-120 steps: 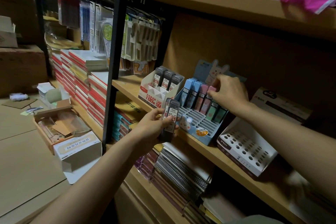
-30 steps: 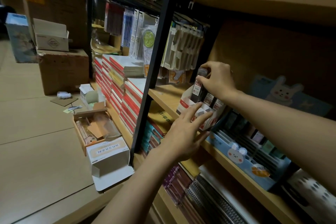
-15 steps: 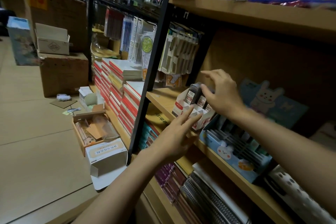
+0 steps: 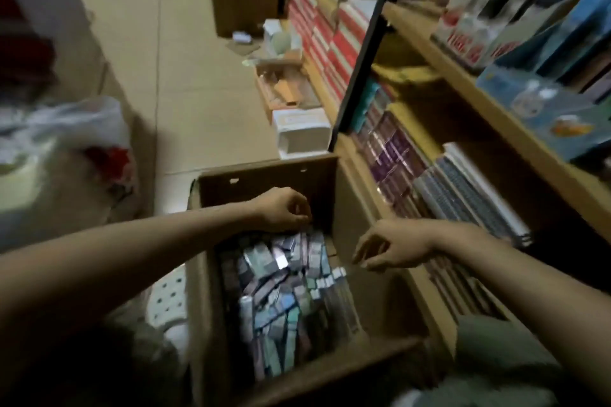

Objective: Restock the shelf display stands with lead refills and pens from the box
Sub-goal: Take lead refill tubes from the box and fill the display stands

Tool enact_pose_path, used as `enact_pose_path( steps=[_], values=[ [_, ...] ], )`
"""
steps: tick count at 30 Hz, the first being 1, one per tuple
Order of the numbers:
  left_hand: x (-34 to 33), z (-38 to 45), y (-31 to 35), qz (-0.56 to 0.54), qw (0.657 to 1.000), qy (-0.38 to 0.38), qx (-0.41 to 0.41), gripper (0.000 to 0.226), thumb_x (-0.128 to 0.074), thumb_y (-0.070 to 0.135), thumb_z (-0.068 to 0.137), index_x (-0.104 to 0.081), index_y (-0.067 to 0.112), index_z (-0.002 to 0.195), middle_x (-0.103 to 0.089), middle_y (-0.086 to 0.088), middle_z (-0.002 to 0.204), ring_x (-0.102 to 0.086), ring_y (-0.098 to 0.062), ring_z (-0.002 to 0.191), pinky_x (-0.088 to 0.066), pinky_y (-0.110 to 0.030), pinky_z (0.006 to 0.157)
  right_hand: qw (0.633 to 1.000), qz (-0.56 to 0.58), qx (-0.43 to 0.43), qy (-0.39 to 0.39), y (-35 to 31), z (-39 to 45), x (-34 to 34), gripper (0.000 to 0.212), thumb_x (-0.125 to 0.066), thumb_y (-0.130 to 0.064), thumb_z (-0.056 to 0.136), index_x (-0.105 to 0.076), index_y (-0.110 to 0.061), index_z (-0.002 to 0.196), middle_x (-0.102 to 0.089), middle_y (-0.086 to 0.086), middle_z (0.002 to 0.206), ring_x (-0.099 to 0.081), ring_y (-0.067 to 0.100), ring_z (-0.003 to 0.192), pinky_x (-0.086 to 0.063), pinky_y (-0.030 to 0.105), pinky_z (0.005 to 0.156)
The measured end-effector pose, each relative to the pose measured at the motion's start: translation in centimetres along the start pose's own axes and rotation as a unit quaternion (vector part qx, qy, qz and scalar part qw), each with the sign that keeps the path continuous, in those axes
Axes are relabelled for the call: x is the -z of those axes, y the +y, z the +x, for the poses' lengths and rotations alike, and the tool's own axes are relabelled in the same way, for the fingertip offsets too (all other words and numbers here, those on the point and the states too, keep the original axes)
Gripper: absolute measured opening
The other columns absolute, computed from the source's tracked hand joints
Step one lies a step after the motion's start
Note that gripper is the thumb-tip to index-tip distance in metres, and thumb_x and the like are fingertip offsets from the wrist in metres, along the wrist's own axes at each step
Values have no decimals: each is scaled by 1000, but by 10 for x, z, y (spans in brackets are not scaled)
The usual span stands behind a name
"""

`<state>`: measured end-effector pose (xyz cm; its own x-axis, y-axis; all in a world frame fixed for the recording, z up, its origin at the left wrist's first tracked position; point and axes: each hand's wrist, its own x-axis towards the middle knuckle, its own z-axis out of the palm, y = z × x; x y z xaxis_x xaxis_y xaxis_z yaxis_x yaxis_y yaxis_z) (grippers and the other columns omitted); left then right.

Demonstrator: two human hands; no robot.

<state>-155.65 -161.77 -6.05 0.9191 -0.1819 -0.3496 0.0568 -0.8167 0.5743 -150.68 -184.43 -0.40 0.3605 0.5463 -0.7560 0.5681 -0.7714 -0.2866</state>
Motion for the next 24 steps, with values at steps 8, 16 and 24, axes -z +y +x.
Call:
enact_pose_path(
  steps=[8, 16, 24],
  values=[
    [-134, -16, -42, -261, 926, 62, 264, 4, -66, 10, 90, -63, 13, 90, -67, -10, 100, -59, -15, 76, -50, -28, 67, 991, 57, -39, 111, -3, 97, -79, 29, -68, -26, 90, -69, -17, 117, -71, 3, 113, -65, 15, 104, -49, 27, 94],
    [-205, 0, -50, -134, 927, 49, 348, 30, -69, 14, 83, -58, 14, 111, -60, -11, 120, -57, -27, 109, -53, -38, 87, 960, 219, -122, 127, 10, 158, -134, 39, -77, -19, 83, -63, -9, 118, -67, 9, 114, -63, 20, 106, -49, 25, 90],
    [-225, 1, -56, -90, 923, 111, 358, 30, -56, 14, 93, -52, 17, 123, -54, -8, 124, -57, -24, 104, -50, -32, 81, 952, 207, -152, 168, -5, 195, -166, 45, -80, -25, 80, -57, -11, 116, -63, 9, 115, -61, 24, 106, -52, 33, 86]
  ],
)
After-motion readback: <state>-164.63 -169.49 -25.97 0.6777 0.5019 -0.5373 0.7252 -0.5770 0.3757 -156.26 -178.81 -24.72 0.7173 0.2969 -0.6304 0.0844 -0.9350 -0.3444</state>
